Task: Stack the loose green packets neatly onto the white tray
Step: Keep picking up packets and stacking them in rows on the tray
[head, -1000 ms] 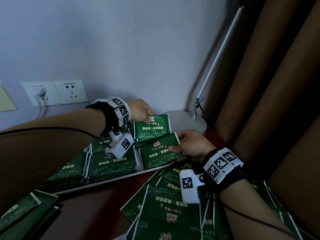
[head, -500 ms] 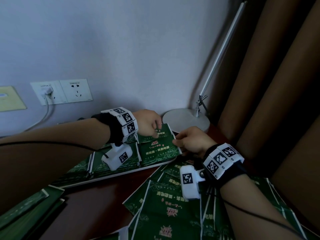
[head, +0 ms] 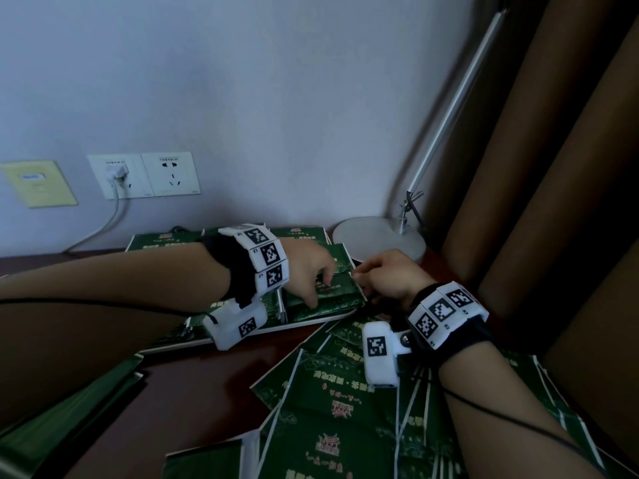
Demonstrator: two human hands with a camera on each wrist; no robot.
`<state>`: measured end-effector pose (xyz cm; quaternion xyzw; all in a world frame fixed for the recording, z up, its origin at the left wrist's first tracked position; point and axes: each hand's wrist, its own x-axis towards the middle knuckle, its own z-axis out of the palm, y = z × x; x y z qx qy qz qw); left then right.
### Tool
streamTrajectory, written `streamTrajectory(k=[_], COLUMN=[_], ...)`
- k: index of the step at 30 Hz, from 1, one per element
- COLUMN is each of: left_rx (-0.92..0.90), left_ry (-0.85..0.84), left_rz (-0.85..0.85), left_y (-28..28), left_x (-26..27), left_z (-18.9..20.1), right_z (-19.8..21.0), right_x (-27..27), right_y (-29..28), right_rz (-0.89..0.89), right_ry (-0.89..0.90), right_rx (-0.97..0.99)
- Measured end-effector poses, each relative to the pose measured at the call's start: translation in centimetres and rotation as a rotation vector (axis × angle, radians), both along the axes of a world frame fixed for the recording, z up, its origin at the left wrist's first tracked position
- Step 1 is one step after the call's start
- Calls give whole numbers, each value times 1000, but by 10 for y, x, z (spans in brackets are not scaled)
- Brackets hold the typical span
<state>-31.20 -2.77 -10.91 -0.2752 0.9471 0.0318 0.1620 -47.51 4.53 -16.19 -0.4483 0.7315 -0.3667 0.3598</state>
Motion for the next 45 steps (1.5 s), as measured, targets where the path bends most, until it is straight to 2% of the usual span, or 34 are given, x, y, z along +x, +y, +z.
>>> streamTrajectory(k=[5,12,15,18,24,34,40,45], left_rx=[-9,33,57,72,151,156,143,101], left_ry=[53,272,298,326,376,395,398,374], left_rz=[71,176,196,214,244,261,250,231], left_y=[-8,-17,-17,-18,-21,-20,-18,-14], left_x=[7,17,18,18,22,26,28,29], left_z=[5,11,11,11,17,20,21,22], right_z=[4,7,7,7,8,21,47,65], right_x=[-2,4,8,9,10,5,-9,-24], right_y=[3,6,4,2,2,5,21,37], right_rz=[-7,149,229,362,422,382,394,386], right_ry=[-72,62,203,347,347,478,500,339], right_rx=[-25,84,88,175,232,85,10,-76])
